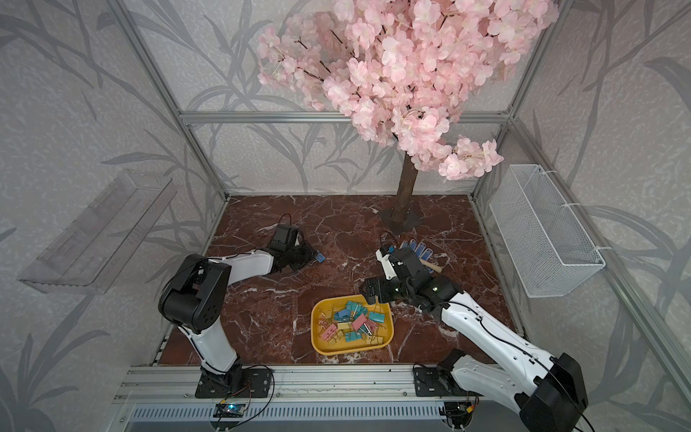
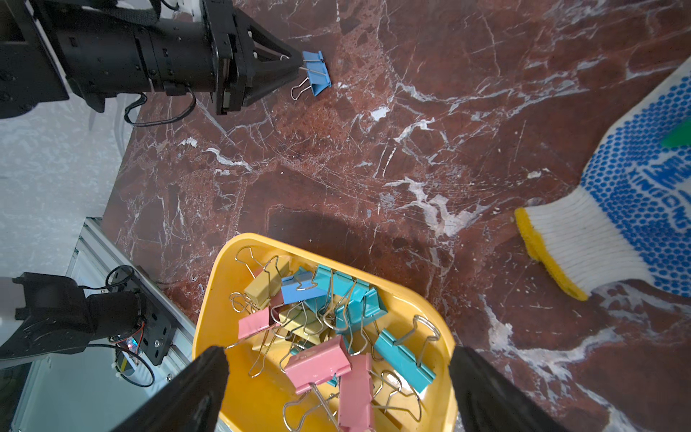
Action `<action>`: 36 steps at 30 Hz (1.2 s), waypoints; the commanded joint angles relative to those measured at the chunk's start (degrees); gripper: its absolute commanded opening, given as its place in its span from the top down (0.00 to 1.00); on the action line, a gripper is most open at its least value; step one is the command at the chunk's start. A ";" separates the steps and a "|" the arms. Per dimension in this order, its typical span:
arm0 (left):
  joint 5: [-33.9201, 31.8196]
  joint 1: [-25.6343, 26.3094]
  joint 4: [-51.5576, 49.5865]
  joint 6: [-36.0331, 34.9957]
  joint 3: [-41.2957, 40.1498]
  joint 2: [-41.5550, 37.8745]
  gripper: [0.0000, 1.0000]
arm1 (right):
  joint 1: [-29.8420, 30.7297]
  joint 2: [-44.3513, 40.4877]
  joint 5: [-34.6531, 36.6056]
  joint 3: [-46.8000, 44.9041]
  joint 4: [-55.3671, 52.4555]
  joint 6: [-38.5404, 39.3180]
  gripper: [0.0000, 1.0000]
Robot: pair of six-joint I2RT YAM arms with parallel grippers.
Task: Put the binder clips in the storage box
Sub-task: Pick up the binder clip at the center of the board, then place the binder clip in the storage box.
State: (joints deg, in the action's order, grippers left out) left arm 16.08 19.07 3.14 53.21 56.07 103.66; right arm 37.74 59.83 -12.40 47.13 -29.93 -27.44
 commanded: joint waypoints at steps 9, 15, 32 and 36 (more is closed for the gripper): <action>3.78 1.88 -7.56 -10.00 4.25 -8.08 1.00 | -9.38 -4.25 2.07 -2.37 6.83 -5.34 0.01; 2.88 15.50 -21.56 -32.66 12.90 -15.43 1.00 | -27.55 -5.42 -12.03 -10.99 15.99 -15.94 0.01; -19.66 47.75 -26.58 -53.06 10.82 -10.95 1.00 | -36.77 -8.95 -19.28 -20.02 20.80 -24.98 0.01; -18.53 47.77 -25.59 -51.19 10.27 -8.52 0.80 | -36.77 -9.89 -19.21 -18.68 18.88 -23.46 0.01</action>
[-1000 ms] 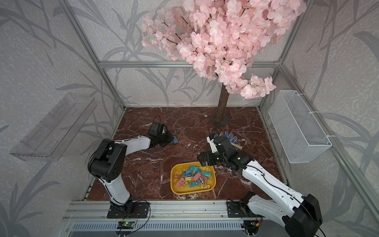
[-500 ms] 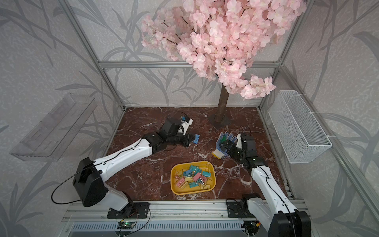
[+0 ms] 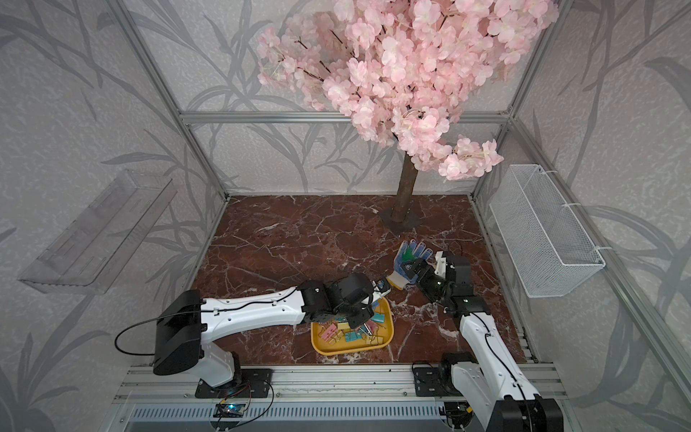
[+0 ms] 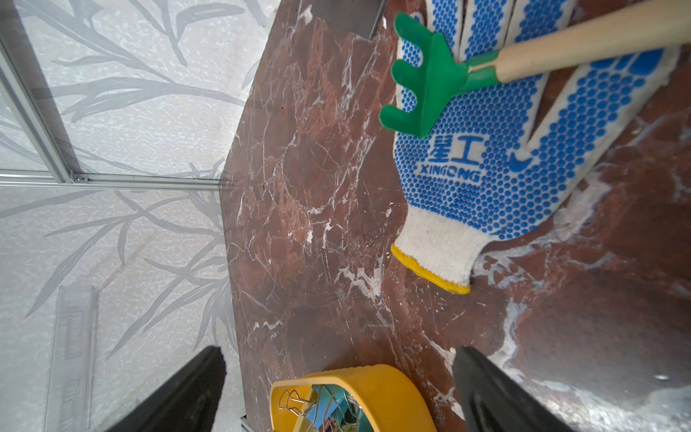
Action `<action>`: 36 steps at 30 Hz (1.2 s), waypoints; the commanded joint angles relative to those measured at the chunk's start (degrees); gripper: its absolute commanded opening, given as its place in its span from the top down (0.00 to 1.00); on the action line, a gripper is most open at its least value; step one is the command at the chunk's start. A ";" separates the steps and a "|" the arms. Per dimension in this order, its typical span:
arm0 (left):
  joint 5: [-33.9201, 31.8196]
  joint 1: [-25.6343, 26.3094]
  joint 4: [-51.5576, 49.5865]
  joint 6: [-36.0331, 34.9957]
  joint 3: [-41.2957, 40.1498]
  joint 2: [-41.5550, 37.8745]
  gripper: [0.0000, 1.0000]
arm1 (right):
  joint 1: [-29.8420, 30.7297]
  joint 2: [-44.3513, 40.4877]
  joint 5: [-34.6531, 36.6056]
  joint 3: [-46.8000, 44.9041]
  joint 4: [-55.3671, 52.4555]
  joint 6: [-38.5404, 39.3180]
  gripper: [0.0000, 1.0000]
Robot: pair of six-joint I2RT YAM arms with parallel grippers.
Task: Put the binder clips in the storage box
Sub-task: Place the binder clip in the storage box, then reset both arms
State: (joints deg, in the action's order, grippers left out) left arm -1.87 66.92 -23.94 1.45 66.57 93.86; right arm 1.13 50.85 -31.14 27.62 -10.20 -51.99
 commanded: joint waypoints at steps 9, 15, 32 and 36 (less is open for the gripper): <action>-6.02 -0.03 6.35 3.95 -0.04 -6.73 0.39 | -0.11 -3.64 4.79 4.68 -4.74 10.25 0.01; -21.09 -3.61 17.43 7.80 -7.23 -22.50 0.04 | 0.10 -4.38 20.56 3.07 -0.16 21.29 0.01; -34.19 -47.27 60.76 2.10 -56.13 -44.98 0.00 | 0.55 24.21 50.40 -6.38 48.44 44.41 0.01; -29.03 -53.73 65.82 1.67 -57.60 -40.21 0.00 | 0.97 33.54 47.72 -2.50 54.15 47.82 0.01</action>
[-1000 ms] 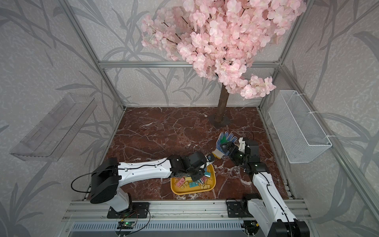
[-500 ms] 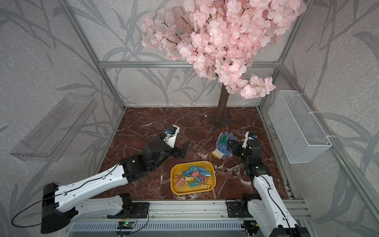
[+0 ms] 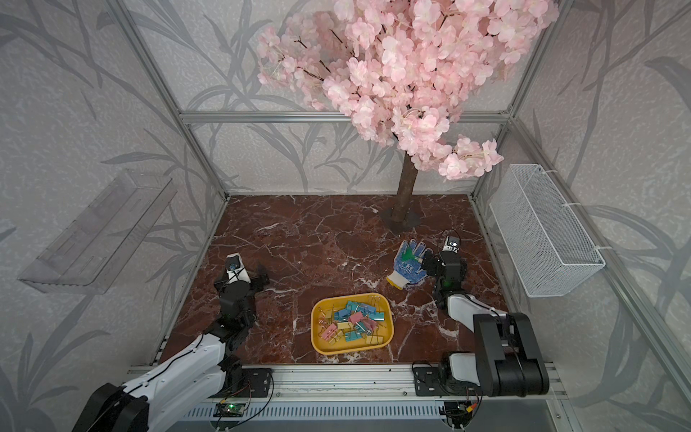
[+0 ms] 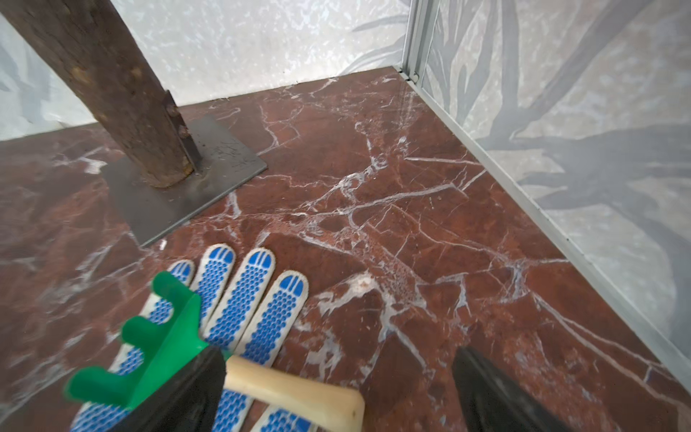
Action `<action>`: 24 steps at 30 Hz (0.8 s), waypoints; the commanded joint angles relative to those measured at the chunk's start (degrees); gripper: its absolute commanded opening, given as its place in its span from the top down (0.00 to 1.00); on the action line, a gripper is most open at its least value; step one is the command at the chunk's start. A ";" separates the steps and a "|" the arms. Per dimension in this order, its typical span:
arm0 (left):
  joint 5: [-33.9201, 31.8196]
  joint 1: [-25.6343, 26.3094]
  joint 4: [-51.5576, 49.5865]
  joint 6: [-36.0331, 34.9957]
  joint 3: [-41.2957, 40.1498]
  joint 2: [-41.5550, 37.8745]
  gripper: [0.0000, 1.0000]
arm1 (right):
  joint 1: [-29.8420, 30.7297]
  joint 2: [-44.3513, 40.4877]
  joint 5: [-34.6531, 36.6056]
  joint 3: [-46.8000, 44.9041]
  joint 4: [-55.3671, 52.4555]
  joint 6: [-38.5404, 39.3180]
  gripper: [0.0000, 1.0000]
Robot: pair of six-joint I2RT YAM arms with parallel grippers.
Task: Put the binder clips in the storage box
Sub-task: Reset both arms
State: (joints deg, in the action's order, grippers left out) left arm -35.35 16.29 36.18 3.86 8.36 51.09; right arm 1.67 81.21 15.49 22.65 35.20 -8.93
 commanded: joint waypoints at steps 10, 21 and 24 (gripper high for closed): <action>17.54 -11.58 24.53 -1.45 4.72 25.39 0.00 | 0.00 9.49 0.89 -2.13 22.23 3.78 0.01; 21.54 -13.81 35.58 -2.56 4.71 36.10 0.00 | 0.09 9.85 -0.46 -2.24 22.90 4.67 0.01; 21.89 -13.75 34.89 -2.77 4.89 35.88 0.00 | 0.09 9.80 -0.46 -2.26 22.90 4.68 0.01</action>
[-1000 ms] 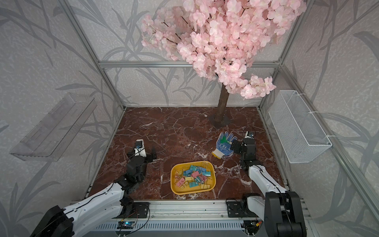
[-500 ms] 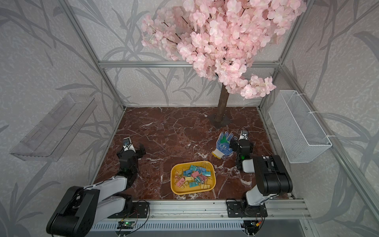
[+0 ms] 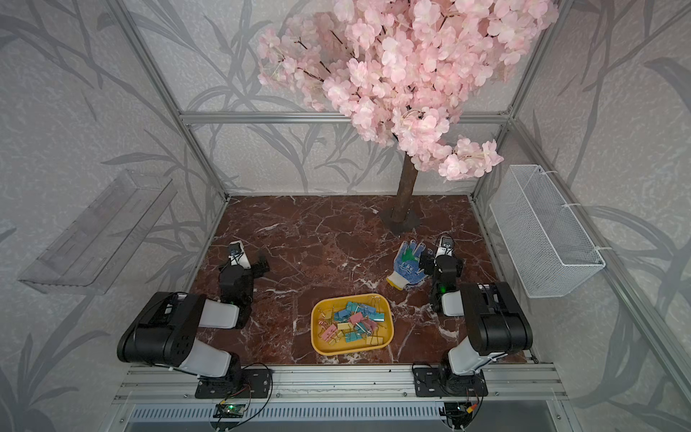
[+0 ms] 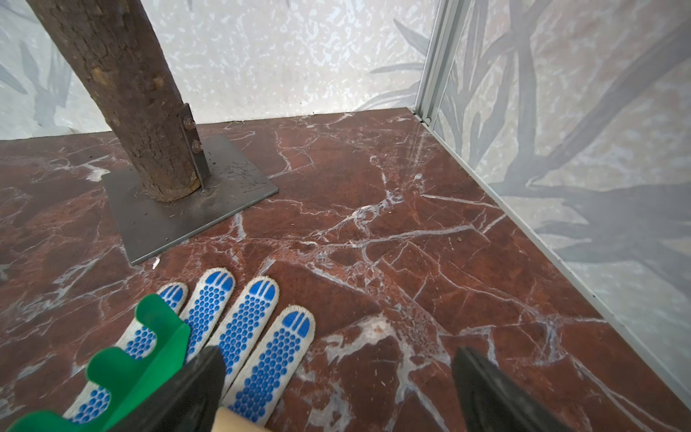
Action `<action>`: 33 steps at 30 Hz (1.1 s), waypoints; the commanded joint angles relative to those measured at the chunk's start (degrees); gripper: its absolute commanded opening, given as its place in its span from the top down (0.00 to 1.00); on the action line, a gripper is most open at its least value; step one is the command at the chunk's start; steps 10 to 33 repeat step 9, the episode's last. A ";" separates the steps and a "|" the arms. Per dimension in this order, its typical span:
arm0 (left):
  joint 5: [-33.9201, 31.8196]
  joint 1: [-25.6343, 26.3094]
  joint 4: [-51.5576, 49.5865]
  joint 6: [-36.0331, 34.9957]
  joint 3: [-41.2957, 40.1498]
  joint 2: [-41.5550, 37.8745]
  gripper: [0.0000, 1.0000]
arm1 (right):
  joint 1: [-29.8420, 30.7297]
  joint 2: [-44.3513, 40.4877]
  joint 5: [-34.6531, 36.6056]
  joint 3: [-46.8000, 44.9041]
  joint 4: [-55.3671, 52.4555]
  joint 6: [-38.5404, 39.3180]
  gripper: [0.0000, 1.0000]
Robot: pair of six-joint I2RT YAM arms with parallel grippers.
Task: Put the binder clips in the storage box
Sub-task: Reset both arms
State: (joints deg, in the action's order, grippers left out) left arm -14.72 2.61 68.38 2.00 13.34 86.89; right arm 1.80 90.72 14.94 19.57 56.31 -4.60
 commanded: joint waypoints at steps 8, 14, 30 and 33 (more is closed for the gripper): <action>1.27 -0.06 2.46 -0.90 -0.05 0.08 0.00 | 0.04 0.31 0.18 0.82 1.92 0.44 0.01; 1.27 -0.06 2.65 -0.99 -0.07 0.07 0.00 | 0.12 0.32 0.24 0.77 2.05 0.47 0.01; 1.27 -0.06 2.65 -0.99 -0.07 0.07 0.00 | 0.12 0.32 0.24 0.77 2.05 0.47 0.01; 1.27 -0.06 2.65 -0.99 -0.07 0.07 0.00 | 0.12 0.32 0.24 0.77 2.05 0.47 0.01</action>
